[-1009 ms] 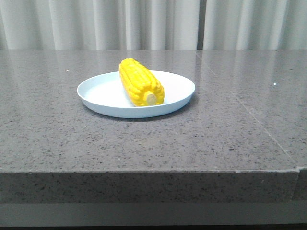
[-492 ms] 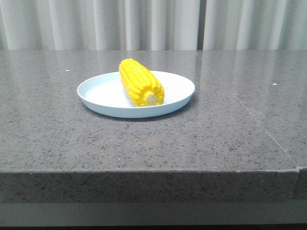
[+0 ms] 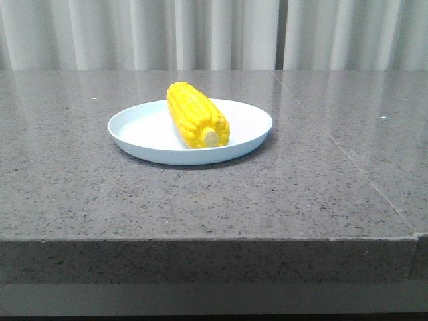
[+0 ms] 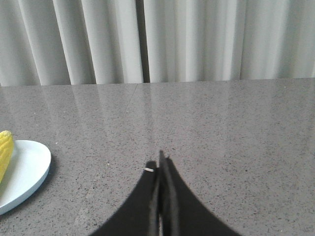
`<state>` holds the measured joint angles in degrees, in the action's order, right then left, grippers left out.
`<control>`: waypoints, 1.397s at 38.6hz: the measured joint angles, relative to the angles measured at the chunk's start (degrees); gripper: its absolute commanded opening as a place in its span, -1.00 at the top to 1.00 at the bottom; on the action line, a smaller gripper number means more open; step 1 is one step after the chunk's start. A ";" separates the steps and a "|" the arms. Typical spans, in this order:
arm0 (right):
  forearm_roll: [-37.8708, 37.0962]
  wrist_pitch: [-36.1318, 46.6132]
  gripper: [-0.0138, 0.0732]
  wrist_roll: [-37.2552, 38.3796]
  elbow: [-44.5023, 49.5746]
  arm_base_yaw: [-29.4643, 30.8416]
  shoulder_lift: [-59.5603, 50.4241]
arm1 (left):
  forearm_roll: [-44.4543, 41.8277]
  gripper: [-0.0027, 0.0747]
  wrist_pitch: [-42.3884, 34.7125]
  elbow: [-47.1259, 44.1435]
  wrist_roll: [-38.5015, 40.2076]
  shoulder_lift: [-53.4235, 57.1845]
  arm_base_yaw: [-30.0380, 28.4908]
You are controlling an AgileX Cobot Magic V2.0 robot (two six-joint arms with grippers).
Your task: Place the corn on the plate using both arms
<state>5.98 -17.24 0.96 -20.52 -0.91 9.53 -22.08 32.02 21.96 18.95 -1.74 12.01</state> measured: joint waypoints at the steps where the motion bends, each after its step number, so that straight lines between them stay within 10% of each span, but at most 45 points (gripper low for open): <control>1: 0.00 0.00 0.84 0.00 0.04 0.00 0.00 | 0.00 0.98 0.00 0.00 0.00 0.00 0.00; 22: 0.00 0.00 0.84 0.00 0.13 0.00 0.00 | 0.40 0.98 -0.85 -1.35 -0.15 0.46 -0.33; 36: 0.00 -0.10 0.84 0.00 0.13 0.00 -0.08 | 21.02 0.98 -12.13 -12.62 -16.19 2.06 -9.89; 54: 0.00 -0.10 0.84 0.00 0.13 0.00 -0.08 | 22.94 0.98 -23.98 -22.54 -17.62 2.06 -14.22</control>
<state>5.98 -17.34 0.96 -20.39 -0.91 9.44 0.86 8.04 -0.58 1.32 0.33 -2.21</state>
